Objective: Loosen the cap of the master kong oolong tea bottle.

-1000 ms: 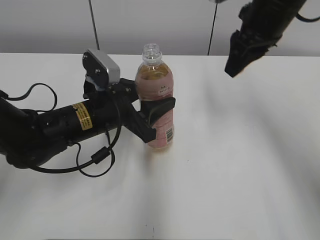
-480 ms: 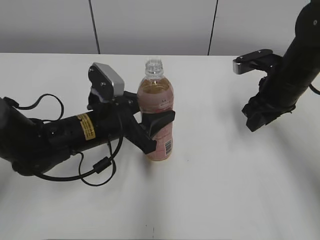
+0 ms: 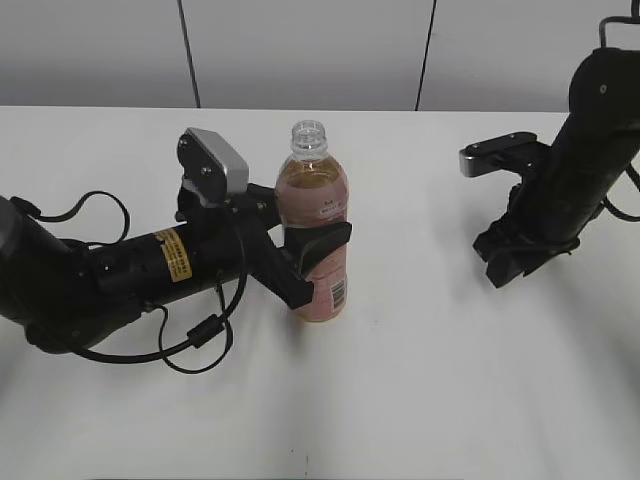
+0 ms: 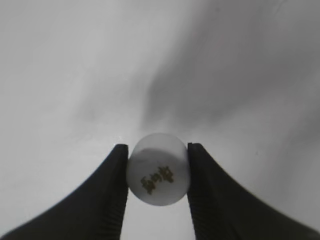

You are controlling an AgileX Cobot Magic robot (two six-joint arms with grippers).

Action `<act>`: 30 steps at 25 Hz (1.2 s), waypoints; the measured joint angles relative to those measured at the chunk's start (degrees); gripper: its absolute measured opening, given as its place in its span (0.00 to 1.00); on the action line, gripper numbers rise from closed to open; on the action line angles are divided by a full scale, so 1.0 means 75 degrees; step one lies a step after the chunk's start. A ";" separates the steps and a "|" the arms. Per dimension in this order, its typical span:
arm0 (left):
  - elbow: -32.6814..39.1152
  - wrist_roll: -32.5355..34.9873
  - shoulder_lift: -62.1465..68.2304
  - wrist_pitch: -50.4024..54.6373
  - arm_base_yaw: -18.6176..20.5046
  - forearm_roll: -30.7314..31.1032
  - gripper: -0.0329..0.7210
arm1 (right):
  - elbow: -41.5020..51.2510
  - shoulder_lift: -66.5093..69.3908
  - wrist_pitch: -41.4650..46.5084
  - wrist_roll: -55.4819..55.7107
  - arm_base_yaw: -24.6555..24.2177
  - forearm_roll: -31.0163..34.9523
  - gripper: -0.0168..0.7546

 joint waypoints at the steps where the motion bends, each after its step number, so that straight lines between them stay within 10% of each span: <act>1: 0.0000 0.0000 0.0006 0.0000 0.0000 0.0000 0.58 | 0.0000 0.0089 0.0042 0.0017 0.0000 0.0000 0.38; 11: 0.0000 0.0000 0.0014 -0.0023 0.0000 -0.0008 0.58 | 0.0024 0.0187 0.0315 0.0295 0.0000 0.0000 0.68; 30: 0.0000 -0.0068 0.0014 -0.0400 -0.0006 0.0059 0.75 | 0.0024 -0.0158 0.0722 0.0528 -0.0006 -0.0013 0.70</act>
